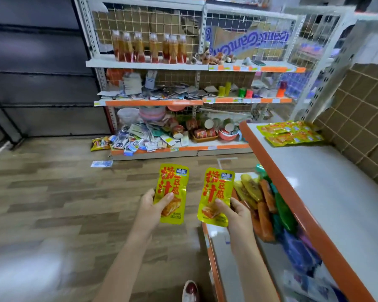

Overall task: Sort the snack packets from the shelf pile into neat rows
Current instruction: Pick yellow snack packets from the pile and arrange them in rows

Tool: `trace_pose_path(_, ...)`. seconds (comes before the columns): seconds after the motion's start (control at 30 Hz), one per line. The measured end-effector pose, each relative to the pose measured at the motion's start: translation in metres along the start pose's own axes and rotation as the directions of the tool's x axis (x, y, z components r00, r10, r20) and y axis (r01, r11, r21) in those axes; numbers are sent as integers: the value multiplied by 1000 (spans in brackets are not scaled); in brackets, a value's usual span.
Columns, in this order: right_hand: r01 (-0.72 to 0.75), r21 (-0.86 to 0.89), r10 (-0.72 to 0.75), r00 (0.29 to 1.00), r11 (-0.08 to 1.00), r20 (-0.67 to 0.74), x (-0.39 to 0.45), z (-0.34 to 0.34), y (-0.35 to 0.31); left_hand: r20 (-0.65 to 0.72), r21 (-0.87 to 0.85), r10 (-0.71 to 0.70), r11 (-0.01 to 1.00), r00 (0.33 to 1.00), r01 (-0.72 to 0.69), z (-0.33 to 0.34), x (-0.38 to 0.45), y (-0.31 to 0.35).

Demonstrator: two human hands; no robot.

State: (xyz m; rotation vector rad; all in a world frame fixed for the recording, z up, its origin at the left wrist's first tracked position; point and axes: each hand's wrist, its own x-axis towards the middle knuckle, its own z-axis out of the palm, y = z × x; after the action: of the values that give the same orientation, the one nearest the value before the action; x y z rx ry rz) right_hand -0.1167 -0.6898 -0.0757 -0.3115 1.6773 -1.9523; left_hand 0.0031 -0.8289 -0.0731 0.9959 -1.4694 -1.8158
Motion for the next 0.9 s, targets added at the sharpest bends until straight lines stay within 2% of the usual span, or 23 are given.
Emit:
trace_pose_path(0.37,34,-4,-34,999,999,-20,191,-1,-47,64,9,9,1000,998,-10,109,179,40)
trace_pose_path(0.5,27,-14,-28,995,1000,-93,230,-11,-53,103,25,-5,1000,995,3,145,225,43)
trace_pose_path(0.63,53,15,-48,972,998,-229,261,-23,-69,226,86,-24,996,974,5,184,269,43)
trace_pose_path(0.77,71,53,-42,906,996,-421,291,-42,-82,438,163,-12,984,899,-67,234,316,46)
trace_pose_path(0.9,94,55,-34,751,994,-659,314,-61,-85,671,246,-10,946,742,-210,290,357,52)
